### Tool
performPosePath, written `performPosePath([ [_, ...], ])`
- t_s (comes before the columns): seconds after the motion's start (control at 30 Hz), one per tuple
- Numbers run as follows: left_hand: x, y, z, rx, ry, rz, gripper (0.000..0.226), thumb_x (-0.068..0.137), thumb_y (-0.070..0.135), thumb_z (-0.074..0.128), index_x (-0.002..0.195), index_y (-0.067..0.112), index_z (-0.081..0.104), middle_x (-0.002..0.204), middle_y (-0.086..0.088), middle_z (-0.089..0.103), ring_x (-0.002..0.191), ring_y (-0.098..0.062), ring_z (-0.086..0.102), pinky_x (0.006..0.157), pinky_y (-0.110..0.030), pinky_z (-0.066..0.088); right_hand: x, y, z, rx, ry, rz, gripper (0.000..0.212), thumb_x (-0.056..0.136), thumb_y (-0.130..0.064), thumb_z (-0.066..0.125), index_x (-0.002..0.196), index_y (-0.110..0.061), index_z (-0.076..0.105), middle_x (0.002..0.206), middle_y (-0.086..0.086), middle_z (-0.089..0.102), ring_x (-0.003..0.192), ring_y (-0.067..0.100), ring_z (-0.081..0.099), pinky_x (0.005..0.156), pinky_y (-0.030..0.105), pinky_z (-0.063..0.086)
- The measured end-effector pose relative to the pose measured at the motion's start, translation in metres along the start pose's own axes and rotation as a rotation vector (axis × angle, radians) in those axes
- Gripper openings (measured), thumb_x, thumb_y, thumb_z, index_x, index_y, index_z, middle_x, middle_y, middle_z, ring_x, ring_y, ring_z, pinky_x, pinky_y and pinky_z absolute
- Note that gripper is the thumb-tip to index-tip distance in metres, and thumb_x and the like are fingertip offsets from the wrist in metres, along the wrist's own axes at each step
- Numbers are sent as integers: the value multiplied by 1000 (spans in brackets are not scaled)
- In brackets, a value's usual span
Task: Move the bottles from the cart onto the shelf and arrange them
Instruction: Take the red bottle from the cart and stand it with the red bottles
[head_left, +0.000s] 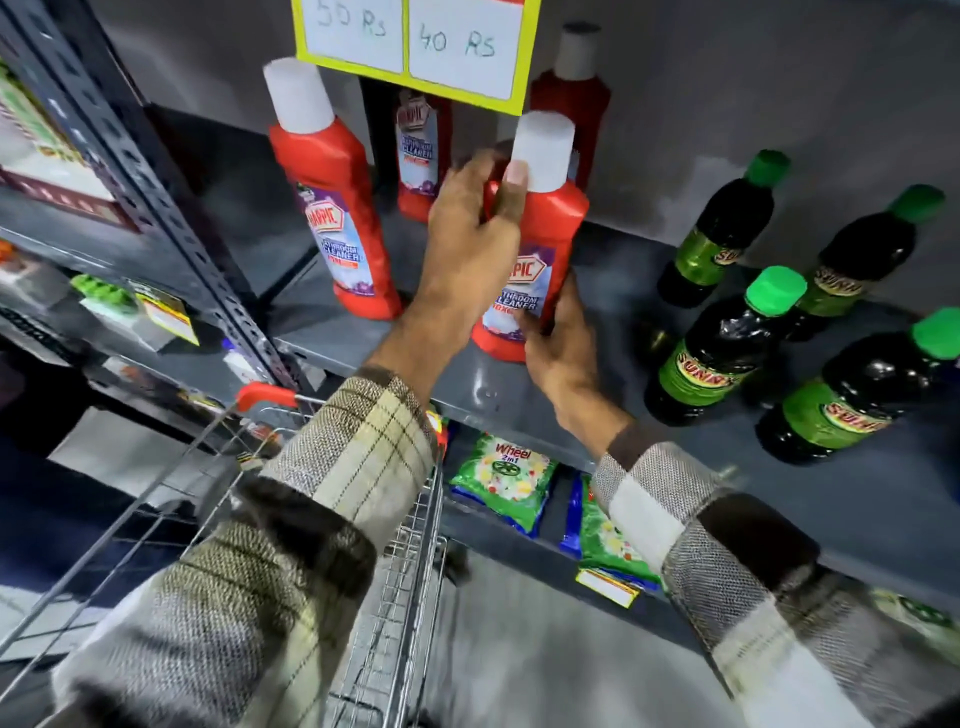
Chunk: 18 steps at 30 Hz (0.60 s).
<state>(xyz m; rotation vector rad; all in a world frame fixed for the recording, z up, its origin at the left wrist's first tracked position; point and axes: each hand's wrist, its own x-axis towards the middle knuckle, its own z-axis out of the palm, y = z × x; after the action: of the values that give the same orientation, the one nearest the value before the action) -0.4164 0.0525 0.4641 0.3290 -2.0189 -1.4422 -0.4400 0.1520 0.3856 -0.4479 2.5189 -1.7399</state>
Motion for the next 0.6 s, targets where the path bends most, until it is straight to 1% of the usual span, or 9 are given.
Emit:
performPosePath([
  [0.1,-5,-5,0,-1,-16,60,51,95,51,41,125,14,60,120,-9,68,109,-19,64,104,-50,50,-1,3,2,-23,-3,3,59,88,-14,63,143,-11,41,135,12,62,120,28,62,103,39,49],
  [0.17,-8,-10,2,-14,-38,76,46,99,45,40,130,14,55,123,-8,68,117,-22,63,105,-52,49,-2,3,3,-18,0,-5,55,89,-14,63,140,-11,42,133,12,63,117,27,63,101,38,51],
  [0.2,-9,-13,2,-15,-41,76,46,100,47,39,130,16,54,123,-7,69,120,-25,63,105,-53,49,-2,5,4,-11,2,-7,53,89,-13,63,138,-10,44,131,11,64,115,24,64,99,31,52],
  [0.27,-10,-17,3,-17,-37,62,47,98,51,39,130,20,53,121,-7,69,120,-27,63,104,-53,51,-2,6,3,1,13,-20,48,89,-11,64,134,-9,47,127,11,66,109,19,64,88,7,49],
  [0.33,-11,-17,4,-37,-30,57,48,98,51,39,131,20,53,122,-7,69,119,-26,63,103,-52,51,-1,8,3,17,25,-37,43,90,-11,64,130,-5,49,121,9,68,102,14,63,78,-1,44],
  [0.43,-16,-15,1,-97,-12,86,45,99,41,43,132,12,52,126,-8,66,122,-23,62,106,-51,50,-5,12,1,-1,35,-78,41,90,-20,67,124,-6,51,108,-1,64,93,4,61,80,9,48],
  [0.5,-23,-21,-7,-171,57,76,41,98,36,51,131,11,51,125,-4,64,119,-18,62,108,-46,50,-10,18,4,-20,13,-44,46,83,-32,70,123,-19,50,111,-3,66,100,14,65,89,26,54],
  [0.53,-27,-27,-13,-181,124,54,40,96,34,57,129,13,52,123,-3,64,117,-17,63,106,-46,51,-12,22,5,-26,-4,-8,49,79,-35,70,122,-22,50,115,-1,68,105,21,67,93,37,55],
  [0.6,-35,-45,-25,-102,337,11,43,88,29,73,124,13,55,118,0,61,113,-17,61,102,-47,52,-11,37,9,-36,-31,36,55,71,-40,68,122,-28,51,121,-1,70,111,23,67,96,47,54],
])
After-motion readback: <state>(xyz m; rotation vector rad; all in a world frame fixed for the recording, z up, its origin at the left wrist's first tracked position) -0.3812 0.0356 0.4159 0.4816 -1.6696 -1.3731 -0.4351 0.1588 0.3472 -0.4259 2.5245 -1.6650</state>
